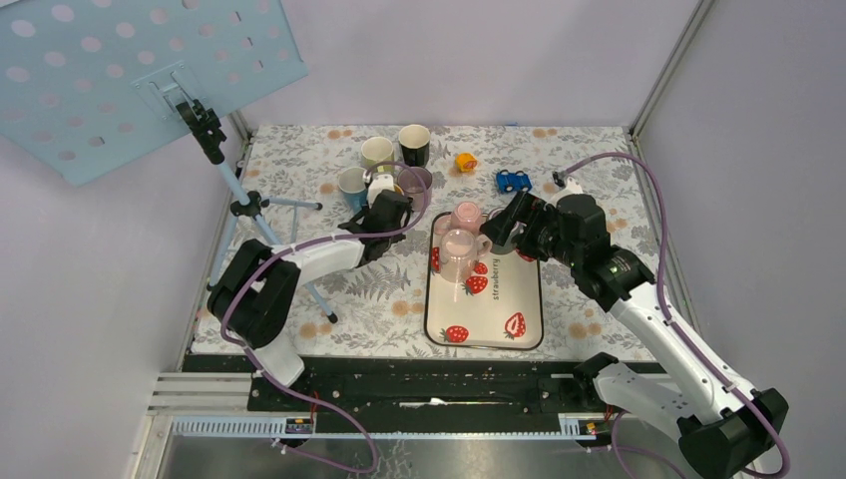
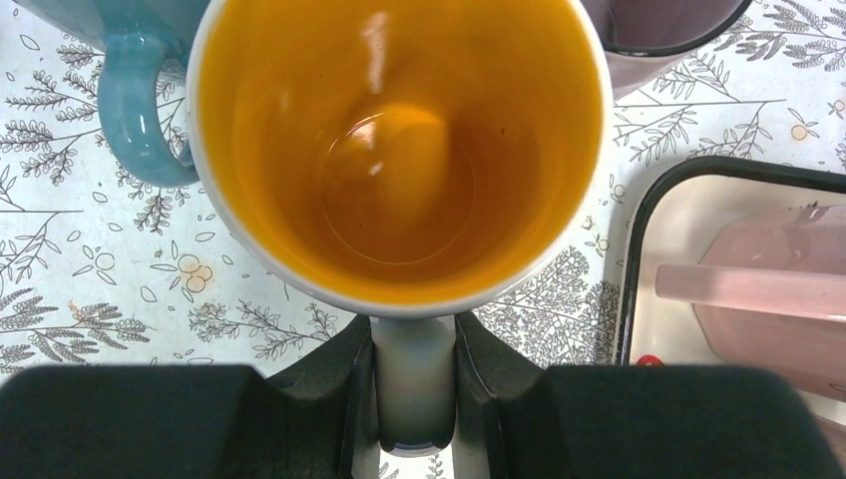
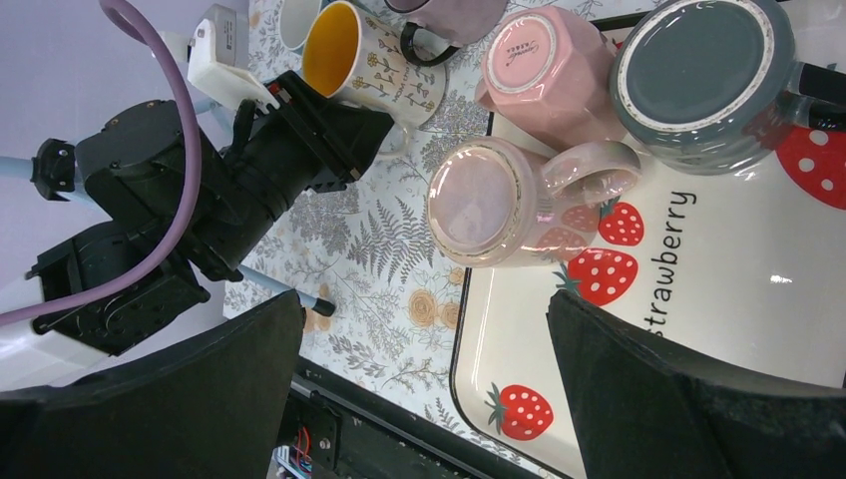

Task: Turn the mug right side up
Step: Place the cup at the center of the board.

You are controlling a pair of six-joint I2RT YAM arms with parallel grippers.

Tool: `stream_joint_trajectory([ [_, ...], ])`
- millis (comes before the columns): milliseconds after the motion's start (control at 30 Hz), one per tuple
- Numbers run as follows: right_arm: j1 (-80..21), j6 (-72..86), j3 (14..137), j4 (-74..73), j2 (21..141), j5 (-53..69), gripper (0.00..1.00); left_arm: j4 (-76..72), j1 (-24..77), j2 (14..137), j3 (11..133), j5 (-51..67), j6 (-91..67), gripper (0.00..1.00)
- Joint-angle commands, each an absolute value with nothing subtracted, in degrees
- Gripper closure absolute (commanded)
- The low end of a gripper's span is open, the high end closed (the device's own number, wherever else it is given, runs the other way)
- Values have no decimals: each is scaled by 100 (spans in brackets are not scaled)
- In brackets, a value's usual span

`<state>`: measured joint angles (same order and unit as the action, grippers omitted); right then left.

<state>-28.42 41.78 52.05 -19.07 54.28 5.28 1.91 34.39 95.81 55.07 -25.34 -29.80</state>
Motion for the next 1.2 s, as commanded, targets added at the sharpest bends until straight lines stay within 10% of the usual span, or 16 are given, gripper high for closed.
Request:
stream_joint_trajectory([
  [0,-2815,4072,5194,-1935,5304,598,0,-257,3322,9715,5769,-2535,-2947,100],
  [200,-2812,4063,5203,-1960,5321,606,0,-197,3253,9771,5871,-2443,-2894,100],
  [1167,-2808,4034,5142,-1916,5321,650,0,164,3252,9009,5818,-2272,-2817,24],
])
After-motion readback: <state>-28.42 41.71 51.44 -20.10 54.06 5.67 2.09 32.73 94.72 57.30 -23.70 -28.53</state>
